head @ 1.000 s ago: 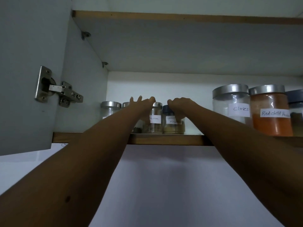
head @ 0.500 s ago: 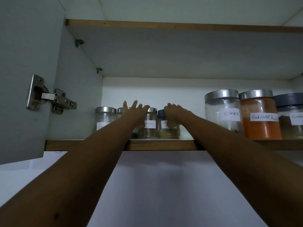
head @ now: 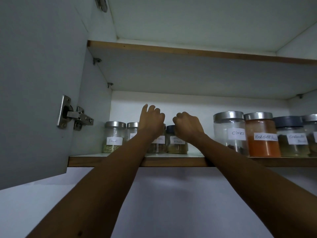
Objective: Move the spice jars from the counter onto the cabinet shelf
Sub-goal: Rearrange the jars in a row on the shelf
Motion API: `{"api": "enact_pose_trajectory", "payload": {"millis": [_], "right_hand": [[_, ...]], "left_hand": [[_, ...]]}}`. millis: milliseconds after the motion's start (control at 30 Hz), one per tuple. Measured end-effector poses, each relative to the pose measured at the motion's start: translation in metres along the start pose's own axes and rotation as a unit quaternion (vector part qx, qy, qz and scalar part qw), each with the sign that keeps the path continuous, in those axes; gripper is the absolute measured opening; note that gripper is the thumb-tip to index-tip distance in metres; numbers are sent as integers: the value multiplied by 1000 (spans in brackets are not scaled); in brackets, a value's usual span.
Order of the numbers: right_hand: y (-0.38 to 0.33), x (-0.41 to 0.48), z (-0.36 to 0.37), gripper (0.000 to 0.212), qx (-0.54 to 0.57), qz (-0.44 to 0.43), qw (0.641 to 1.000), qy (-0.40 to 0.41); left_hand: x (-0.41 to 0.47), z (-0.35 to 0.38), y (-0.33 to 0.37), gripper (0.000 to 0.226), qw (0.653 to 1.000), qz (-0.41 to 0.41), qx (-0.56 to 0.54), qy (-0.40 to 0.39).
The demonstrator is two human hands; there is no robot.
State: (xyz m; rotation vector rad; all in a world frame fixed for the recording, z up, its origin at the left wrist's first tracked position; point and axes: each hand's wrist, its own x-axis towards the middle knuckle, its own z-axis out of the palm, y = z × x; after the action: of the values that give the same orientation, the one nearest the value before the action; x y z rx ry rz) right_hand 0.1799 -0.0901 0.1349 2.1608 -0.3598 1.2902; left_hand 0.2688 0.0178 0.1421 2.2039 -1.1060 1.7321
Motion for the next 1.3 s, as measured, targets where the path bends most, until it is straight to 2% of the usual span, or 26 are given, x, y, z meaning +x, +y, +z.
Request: {"api": "enact_pose_trajectory", "payload": {"millis": [100,200,300,400,467,567,633,733,933,1067,1167,1300], "right_hand": [[2,-3,0,17,8,8,1000,-28],[0,-5,-3,11,20,15,999,-23],[1,-6,-7,11,34,22,999,-16],[2,-7,-5,13,36,30,999,8],[3,-9,-8,10,34,30,999,20],[1,-10,-20,7,38,6,998,43],[5,-12,-34,10,49,-30,996,62],[21,-21,-61,11,73,-71,988,112],[101,-58,-88,15,150,-47,965,209],[154,-92,-81,23,160,5,967,199],[182,-108,-75,31,120,19,982,148],[193,-117,-74,34,102,14,990,97]], "left_hand": [[-6,-25,13,30,995,-72,-70,2],[-27,-50,39,29,968,-151,-197,-31],[-59,-58,67,22,962,-142,-224,-66],[-75,-58,81,37,949,-184,-251,-51],[-76,-61,86,49,950,-205,-235,-23],[-76,-62,84,44,946,-219,-239,-28],[-76,-65,84,38,940,-227,-252,-43],[-75,-66,82,42,944,-222,-234,-72],[-72,-67,79,55,948,-205,-177,-166],[-70,-70,82,43,968,-156,-103,-170],[-68,-73,86,45,976,-143,-78,-147],[-68,-76,88,43,980,-124,-18,-154]]}}
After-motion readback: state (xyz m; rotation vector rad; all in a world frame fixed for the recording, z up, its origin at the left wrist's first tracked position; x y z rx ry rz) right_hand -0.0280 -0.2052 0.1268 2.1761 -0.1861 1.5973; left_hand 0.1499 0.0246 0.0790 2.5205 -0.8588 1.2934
